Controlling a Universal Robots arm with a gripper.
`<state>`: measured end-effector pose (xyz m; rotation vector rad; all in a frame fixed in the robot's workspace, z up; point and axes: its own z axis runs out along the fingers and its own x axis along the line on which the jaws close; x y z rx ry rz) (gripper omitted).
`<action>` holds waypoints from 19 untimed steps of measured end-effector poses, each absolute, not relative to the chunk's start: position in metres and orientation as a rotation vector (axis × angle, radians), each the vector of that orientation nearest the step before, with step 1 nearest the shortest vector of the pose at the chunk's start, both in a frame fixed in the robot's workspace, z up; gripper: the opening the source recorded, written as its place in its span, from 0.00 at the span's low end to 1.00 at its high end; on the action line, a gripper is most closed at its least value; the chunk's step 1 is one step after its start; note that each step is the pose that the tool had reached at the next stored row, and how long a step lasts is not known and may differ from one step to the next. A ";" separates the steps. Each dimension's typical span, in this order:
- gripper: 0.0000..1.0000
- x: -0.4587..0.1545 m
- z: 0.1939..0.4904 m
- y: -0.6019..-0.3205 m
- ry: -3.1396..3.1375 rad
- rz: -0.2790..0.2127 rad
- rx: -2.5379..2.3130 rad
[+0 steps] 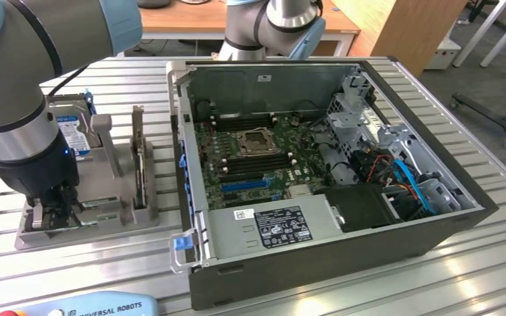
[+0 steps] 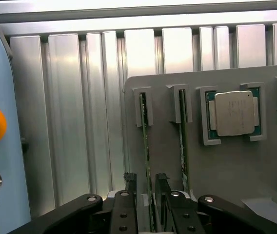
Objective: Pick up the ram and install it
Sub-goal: 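Pick up the ram and move it above insertion slot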
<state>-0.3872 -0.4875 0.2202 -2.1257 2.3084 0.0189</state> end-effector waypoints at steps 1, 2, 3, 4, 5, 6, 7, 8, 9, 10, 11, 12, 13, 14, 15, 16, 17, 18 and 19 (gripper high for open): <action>0.29 -0.387 0.220 -0.487 2.308 0.019 -2.126; 0.29 -0.387 0.220 -0.487 2.308 0.019 -2.126; 0.29 -0.387 0.220 -0.487 2.307 0.019 -2.127; 0.29 -0.387 0.219 -0.487 2.303 0.019 -2.131; 0.29 -0.386 0.219 -0.487 2.298 0.019 -2.137; 0.29 -0.386 0.219 -0.487 2.292 0.019 -2.144; 0.29 -0.385 0.219 -0.487 2.285 0.019 -2.151; 0.29 -0.384 0.219 -0.487 2.278 0.019 -2.158; 0.29 -0.384 0.218 -0.487 2.271 0.019 -2.165; 0.29 -0.383 0.218 -0.487 2.265 0.019 -2.172; 0.29 -0.383 0.218 -0.487 2.259 0.019 -2.179; 0.29 -0.382 0.218 -0.487 2.253 0.019 -2.185; 0.29 -0.381 0.218 -0.487 2.249 0.019 -2.189; 0.29 -0.380 0.218 -0.487 2.246 0.019 -2.192; 0.29 -0.380 0.218 -0.487 2.246 0.019 -2.192; 0.29 -0.380 0.218 -0.487 2.246 0.019 -2.192; 0.29 -0.380 0.218 -0.487 2.246 0.019 -2.192; 0.29 -0.380 0.218 -0.487 2.246 0.019 -2.192; 0.29 -0.380 0.218 -0.487 2.246 0.019 -2.192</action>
